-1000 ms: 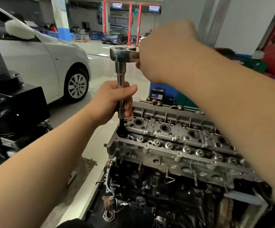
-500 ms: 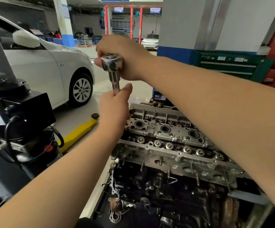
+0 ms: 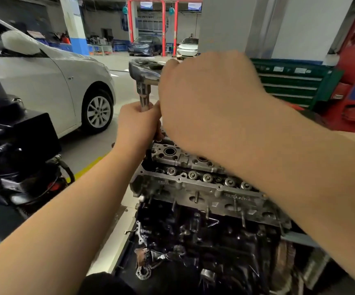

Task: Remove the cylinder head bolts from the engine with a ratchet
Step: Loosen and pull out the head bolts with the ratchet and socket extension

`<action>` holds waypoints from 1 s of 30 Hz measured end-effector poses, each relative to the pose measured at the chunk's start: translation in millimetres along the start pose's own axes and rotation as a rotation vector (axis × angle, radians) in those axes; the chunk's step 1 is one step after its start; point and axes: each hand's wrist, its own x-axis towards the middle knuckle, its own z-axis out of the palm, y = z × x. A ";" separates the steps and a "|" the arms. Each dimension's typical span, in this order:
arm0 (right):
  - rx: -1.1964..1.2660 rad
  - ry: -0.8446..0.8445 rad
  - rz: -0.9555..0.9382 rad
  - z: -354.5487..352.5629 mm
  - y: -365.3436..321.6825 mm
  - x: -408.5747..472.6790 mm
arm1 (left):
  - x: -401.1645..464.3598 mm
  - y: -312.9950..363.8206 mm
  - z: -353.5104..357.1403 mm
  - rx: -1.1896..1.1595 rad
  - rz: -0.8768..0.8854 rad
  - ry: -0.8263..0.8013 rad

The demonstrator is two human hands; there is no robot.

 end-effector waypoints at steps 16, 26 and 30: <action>0.293 0.049 -0.263 32.1 3.3 72.7 | 4.7 1.8 -13.9 -0.288 -0.105 -0.156; -0.078 0.170 -0.031 10.4 -9.0 22.8 | 8.3 13.6 -7.5 -0.273 -0.100 -0.105; 0.113 0.019 -0.135 27.2 5.9 52.8 | 14.2 11.9 -20.7 -0.299 -0.139 -0.302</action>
